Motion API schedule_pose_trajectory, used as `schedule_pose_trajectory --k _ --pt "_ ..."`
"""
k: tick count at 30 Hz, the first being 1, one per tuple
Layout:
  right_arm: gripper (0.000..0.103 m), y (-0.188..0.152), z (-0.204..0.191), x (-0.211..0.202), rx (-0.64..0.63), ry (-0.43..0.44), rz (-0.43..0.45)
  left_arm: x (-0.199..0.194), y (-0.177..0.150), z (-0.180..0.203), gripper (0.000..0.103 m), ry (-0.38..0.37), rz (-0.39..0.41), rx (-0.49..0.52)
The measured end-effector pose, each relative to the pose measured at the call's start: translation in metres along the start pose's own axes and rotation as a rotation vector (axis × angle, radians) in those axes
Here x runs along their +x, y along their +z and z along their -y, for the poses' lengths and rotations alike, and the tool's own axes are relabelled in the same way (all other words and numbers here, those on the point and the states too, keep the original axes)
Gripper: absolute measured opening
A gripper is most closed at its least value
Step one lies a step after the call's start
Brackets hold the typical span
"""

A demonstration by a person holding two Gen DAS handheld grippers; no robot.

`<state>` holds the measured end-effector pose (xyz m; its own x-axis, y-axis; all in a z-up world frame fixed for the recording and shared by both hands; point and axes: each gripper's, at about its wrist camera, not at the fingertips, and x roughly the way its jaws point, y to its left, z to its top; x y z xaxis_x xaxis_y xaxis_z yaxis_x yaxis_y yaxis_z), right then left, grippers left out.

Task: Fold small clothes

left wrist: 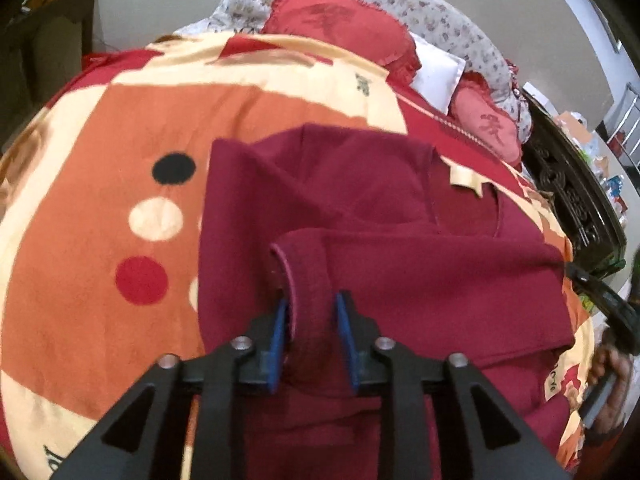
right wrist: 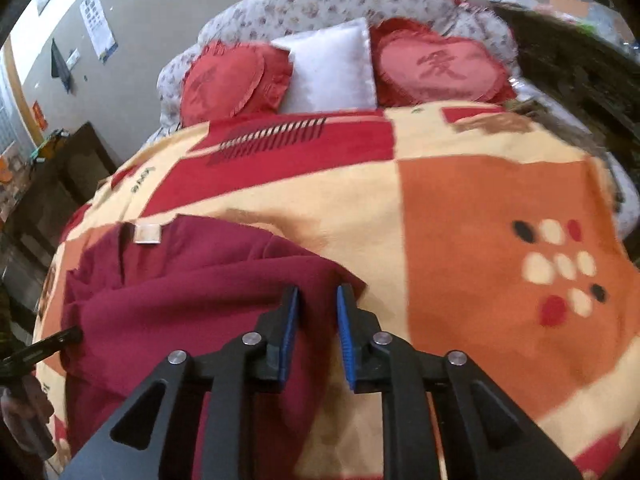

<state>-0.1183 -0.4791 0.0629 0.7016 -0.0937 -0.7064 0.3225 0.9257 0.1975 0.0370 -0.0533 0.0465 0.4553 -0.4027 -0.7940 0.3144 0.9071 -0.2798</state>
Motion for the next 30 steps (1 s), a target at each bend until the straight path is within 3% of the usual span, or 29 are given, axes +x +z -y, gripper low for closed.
schedule_pose_trajectory --k 2,5,9,11,14,17,22,28,30 --pt "0.045 -0.007 -0.013 -0.016 -0.036 0.087 0.003 -0.004 0.000 -0.002 0.051 -0.001 0.037 -0.006" --pt "0.045 -0.027 -0.041 -0.013 -0.161 0.173 -0.082 0.000 0.000 -0.003 0.058 -0.003 0.035 -0.028" --pt "0.045 -0.058 -0.036 0.012 -0.247 0.010 -0.205 0.004 -0.006 0.000 0.058 0.029 0.013 0.012" --pt "0.042 -0.066 -0.016 0.015 -0.185 0.012 -0.241 -0.002 -0.008 0.001 0.058 0.027 0.013 0.032" --pt "0.043 -0.063 0.003 -0.001 -0.110 0.042 -0.205 -0.015 -0.013 0.002 0.061 0.037 0.024 0.052" --pt "0.044 -0.046 0.007 -0.021 -0.042 0.110 -0.092 -0.022 -0.015 0.004 0.063 0.062 0.057 0.073" --pt "0.044 -0.014 -0.020 0.000 -0.041 0.128 -0.036 -0.012 -0.010 0.008 0.063 0.091 0.053 0.072" --pt "0.044 0.005 -0.012 0.053 0.028 -0.001 -0.062 0.009 -0.010 0.011 0.064 0.146 0.033 0.100" --pt "0.044 0.009 -0.006 0.063 0.034 0.000 -0.063 0.012 -0.011 0.014 0.067 0.152 0.035 0.119"
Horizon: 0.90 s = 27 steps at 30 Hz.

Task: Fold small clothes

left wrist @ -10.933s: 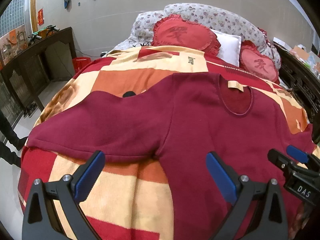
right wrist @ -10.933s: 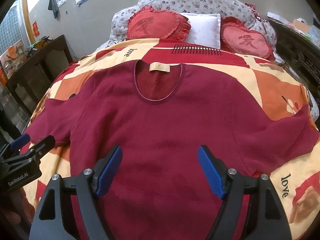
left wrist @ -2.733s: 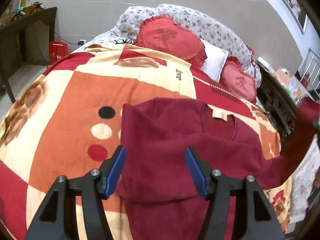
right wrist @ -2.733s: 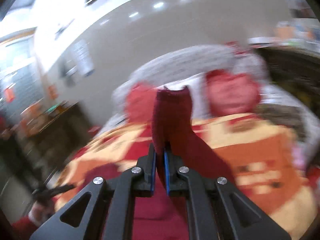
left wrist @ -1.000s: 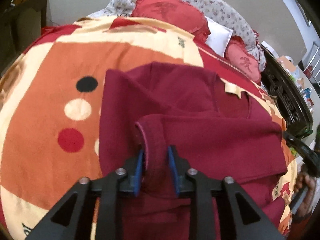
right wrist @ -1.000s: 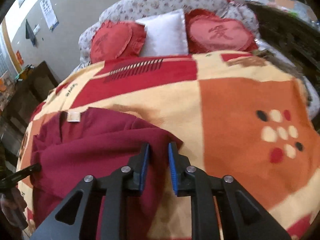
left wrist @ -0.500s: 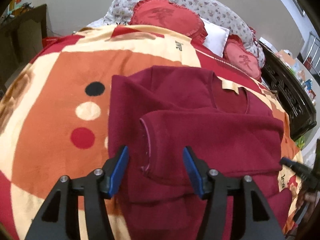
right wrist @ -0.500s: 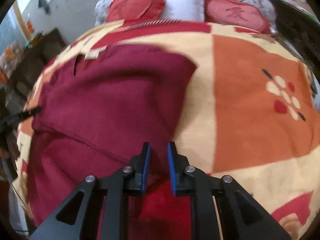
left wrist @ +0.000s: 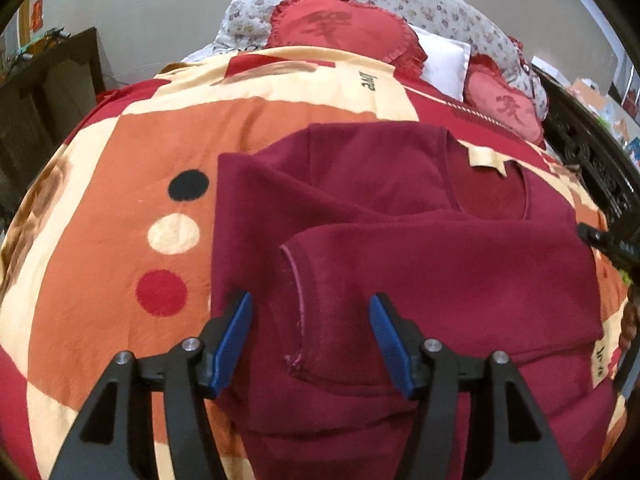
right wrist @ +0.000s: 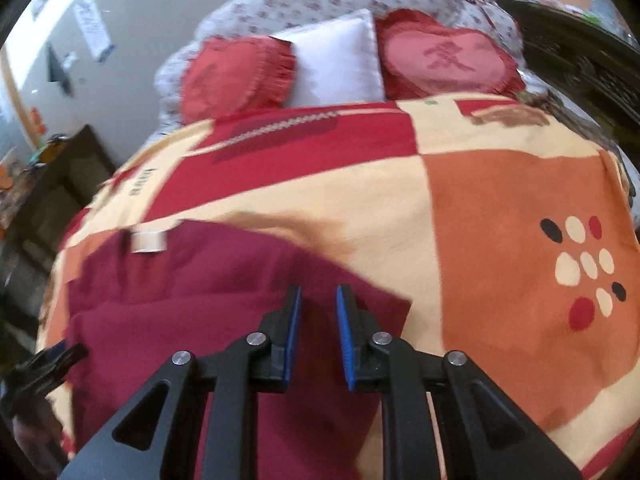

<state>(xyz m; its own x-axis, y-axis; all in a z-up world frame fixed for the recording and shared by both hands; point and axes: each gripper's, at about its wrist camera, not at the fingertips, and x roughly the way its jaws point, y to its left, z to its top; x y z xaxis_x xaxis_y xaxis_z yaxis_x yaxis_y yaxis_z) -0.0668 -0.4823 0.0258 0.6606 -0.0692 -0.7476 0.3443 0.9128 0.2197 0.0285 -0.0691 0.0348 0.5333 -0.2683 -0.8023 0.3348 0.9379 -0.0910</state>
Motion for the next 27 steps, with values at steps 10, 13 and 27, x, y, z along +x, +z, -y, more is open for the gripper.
schedule_pose_trajectory --k 10,13,27 --pt "0.044 -0.022 -0.013 -0.061 -0.106 0.044 0.050 0.005 -0.002 0.006 0.074 0.012 0.010 0.029" --pt "0.044 -0.034 -0.016 -0.059 -0.129 0.042 0.021 0.005 -0.003 0.007 0.076 0.016 0.012 0.030" --pt "0.057 -0.058 -0.009 -0.058 -0.102 0.033 -0.050 -0.010 -0.009 0.009 0.077 0.022 -0.002 0.066"
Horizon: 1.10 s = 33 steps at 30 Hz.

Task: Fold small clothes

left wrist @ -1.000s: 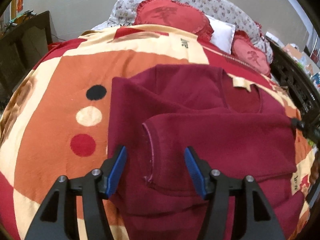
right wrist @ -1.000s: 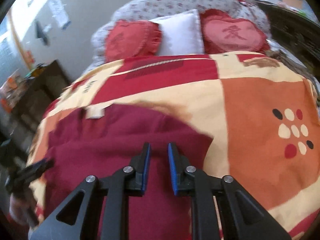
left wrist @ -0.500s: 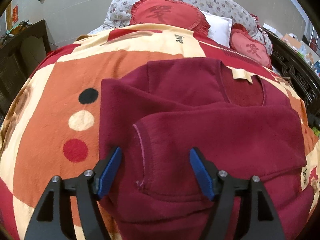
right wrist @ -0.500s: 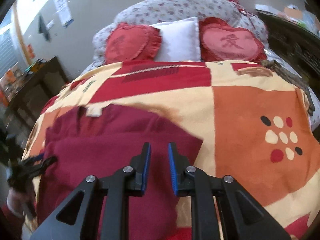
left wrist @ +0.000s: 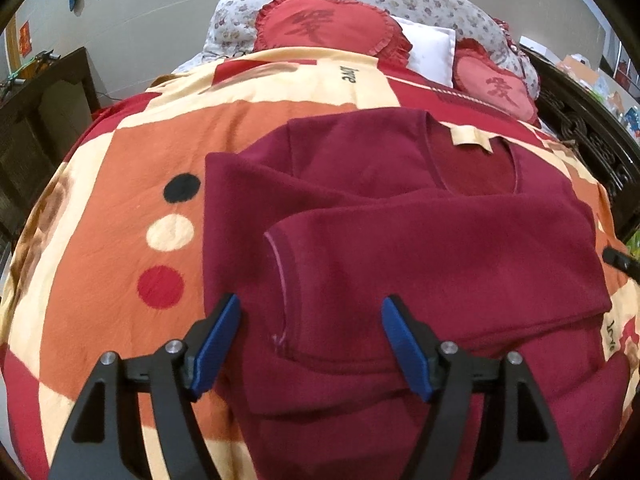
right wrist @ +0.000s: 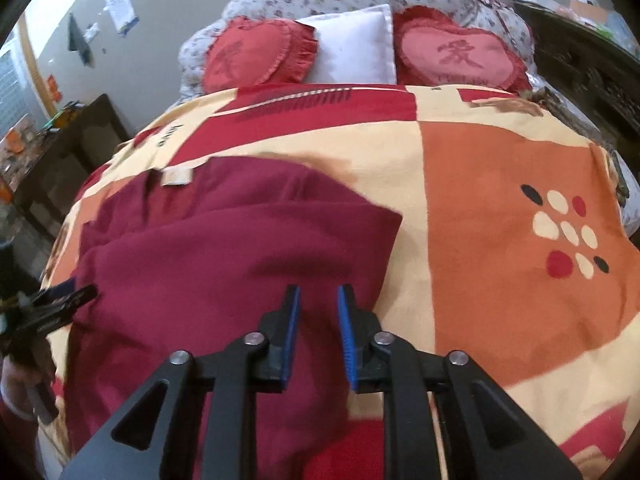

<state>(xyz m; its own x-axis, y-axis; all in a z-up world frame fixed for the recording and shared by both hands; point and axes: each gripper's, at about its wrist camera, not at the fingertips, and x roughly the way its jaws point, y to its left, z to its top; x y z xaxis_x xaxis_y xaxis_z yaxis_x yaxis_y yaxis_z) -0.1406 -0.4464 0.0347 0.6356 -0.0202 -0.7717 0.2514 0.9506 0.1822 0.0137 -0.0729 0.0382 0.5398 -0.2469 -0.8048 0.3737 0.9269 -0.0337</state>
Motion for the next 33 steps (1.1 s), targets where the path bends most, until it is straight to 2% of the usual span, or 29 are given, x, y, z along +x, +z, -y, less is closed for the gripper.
schedule_pose_trajectory --k 1,5,9,19,29,33 --pt "0.063 -0.006 0.000 0.001 0.003 0.001 -0.012 -0.001 -0.002 0.000 0.077 0.001 0.003 -0.001" --pt "0.064 -0.022 0.006 0.025 0.006 -0.051 -0.094 -0.005 -0.006 0.003 0.077 0.007 0.002 -0.004" --pt "0.064 -0.021 0.018 0.015 0.098 -0.009 -0.065 -0.014 -0.010 0.003 0.077 -0.010 0.008 -0.016" --pt "0.064 -0.025 0.016 -0.020 0.070 -0.001 0.000 -0.035 -0.024 0.010 0.077 -0.025 0.011 -0.013" --pt "0.064 -0.029 0.013 -0.022 0.077 0.009 -0.004 -0.046 -0.038 0.003 0.077 -0.068 -0.014 -0.048" --pt "0.069 -0.028 0.008 -0.007 0.075 0.027 -0.050 -0.050 -0.048 -0.004 0.077 -0.085 -0.027 -0.080"
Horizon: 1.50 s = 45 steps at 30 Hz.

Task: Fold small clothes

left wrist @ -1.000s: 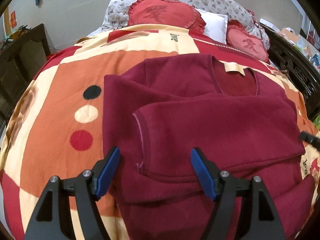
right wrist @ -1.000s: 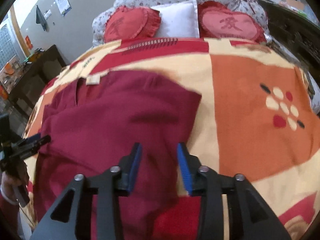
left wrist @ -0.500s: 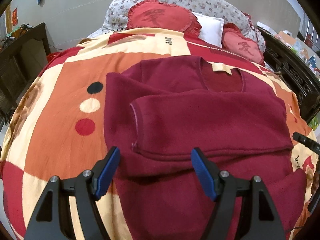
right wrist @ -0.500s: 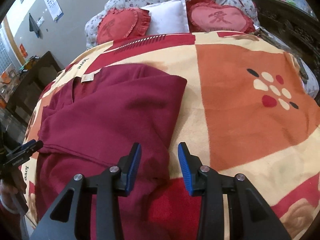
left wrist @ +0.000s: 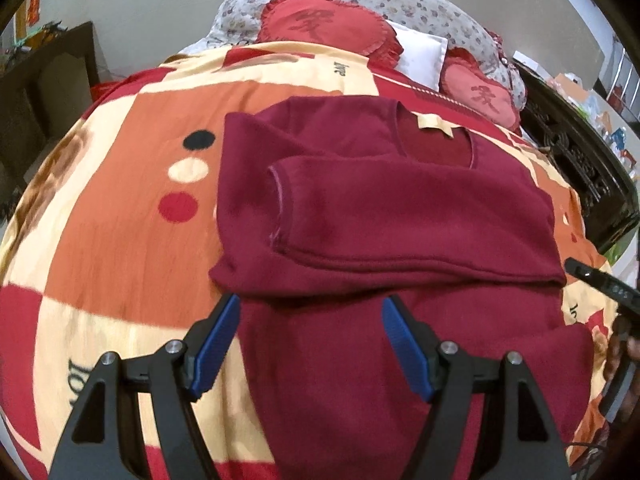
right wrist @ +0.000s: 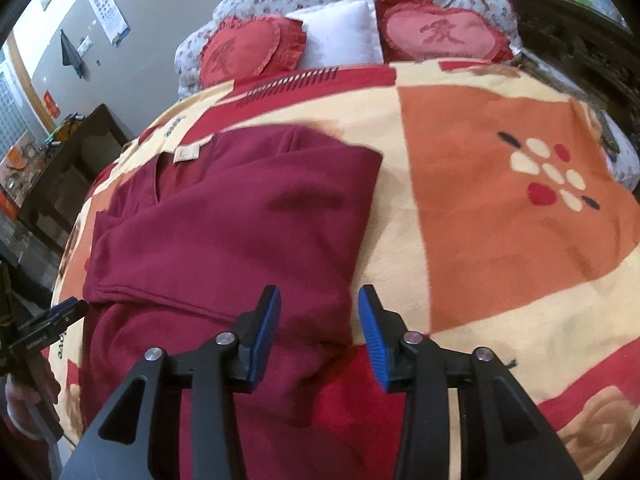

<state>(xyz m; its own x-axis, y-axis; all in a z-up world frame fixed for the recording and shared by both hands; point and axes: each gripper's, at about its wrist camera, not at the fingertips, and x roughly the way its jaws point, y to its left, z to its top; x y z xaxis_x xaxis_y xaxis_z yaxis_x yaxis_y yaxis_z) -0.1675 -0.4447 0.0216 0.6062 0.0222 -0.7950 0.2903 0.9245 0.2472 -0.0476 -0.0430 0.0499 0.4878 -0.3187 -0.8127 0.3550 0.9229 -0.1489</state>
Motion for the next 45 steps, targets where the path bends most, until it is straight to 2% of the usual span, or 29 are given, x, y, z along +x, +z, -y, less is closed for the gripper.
schedule_pose_trajectory --k 3,4,5,7,9,11,15,18,20,23,25,27,31,34,39,40,42,43,44,45 --pt "0.069 0.000 0.002 0.023 0.020 -0.018 -0.059 -0.001 -0.007 -0.004 0.077 -0.009 -0.016 -0.021" --pt "0.064 -0.001 0.006 0.030 0.054 0.005 -0.083 -0.001 -0.008 -0.005 0.077 -0.010 -0.023 -0.024" --pt "0.057 -0.002 0.009 0.030 0.072 0.021 -0.077 -0.002 -0.009 -0.006 0.077 -0.010 -0.028 -0.025" --pt "0.047 -0.004 0.011 0.021 0.063 0.041 -0.049 -0.006 -0.013 -0.008 0.077 -0.016 -0.038 -0.026" --pt "0.046 -0.007 0.012 0.014 0.036 0.027 -0.026 -0.015 -0.021 -0.011 0.077 -0.033 -0.029 -0.030" --pt "0.046 -0.008 0.014 0.018 0.042 0.027 -0.045 -0.020 -0.029 -0.013 0.077 -0.045 -0.033 -0.032" --pt "0.049 -0.006 0.018 -0.006 0.066 0.076 -0.018 -0.027 -0.050 -0.013 0.077 -0.085 -0.082 -0.034" --pt "0.052 -0.017 0.019 -0.041 0.004 0.079 0.024 -0.034 -0.068 -0.013 0.077 -0.110 -0.113 -0.041" --pt "0.059 -0.027 0.022 -0.056 -0.035 0.071 0.016 -0.038 -0.078 -0.014 0.077 -0.131 -0.133 -0.061" --pt "0.062 -0.048 0.033 -0.073 -0.074 0.074 -0.026 -0.041 -0.099 -0.012 0.077 -0.181 -0.198 -0.110" --pt "0.065 -0.064 0.042 -0.083 -0.089 0.067 -0.048 -0.043 -0.112 -0.007 0.077 -0.187 -0.237 -0.110" --pt "0.068 -0.078 0.048 -0.090 -0.097 0.077 -0.058 -0.047 -0.123 0.001 0.077 -0.180 -0.239 -0.084" --pt "0.071 -0.108 0.062 -0.094 -0.065 0.131 -0.093 -0.053 -0.144 0.020 0.078 -0.170 -0.250 -0.036" --pt "0.071 -0.127 0.068 -0.087 -0.041 0.151 -0.123 -0.055 -0.152 0.033 0.086 -0.178 -0.247 -0.017" --pt "0.071 -0.140 0.064 -0.075 -0.013 0.244 -0.120 -0.051 -0.147 0.033 0.087 -0.230 -0.267 -0.066" --pt "0.069 -0.141 0.062 -0.074 -0.014 0.262 -0.117 -0.051 -0.145 0.031 0.082 -0.242 -0.279 -0.067" --pt "0.061 -0.141 0.055 -0.073 -0.036 0.270 -0.108 -0.049 -0.140 0.028 0.063 -0.234 -0.299 -0.050" --pt "0.053 -0.141 0.051 -0.072 -0.052 0.271 -0.107 -0.048 -0.137 0.026 0.035 -0.225 -0.300 -0.039" --pt "0.043 -0.141 0.048 -0.072 -0.064 0.276 -0.107 -0.045 -0.136 0.024 0.012 -0.230 -0.312 -0.037" --pt "0.040 -0.142 0.044 -0.073 -0.073 0.285 -0.104 -0.042 -0.135 0.021 0.012 -0.253 -0.331 -0.059"
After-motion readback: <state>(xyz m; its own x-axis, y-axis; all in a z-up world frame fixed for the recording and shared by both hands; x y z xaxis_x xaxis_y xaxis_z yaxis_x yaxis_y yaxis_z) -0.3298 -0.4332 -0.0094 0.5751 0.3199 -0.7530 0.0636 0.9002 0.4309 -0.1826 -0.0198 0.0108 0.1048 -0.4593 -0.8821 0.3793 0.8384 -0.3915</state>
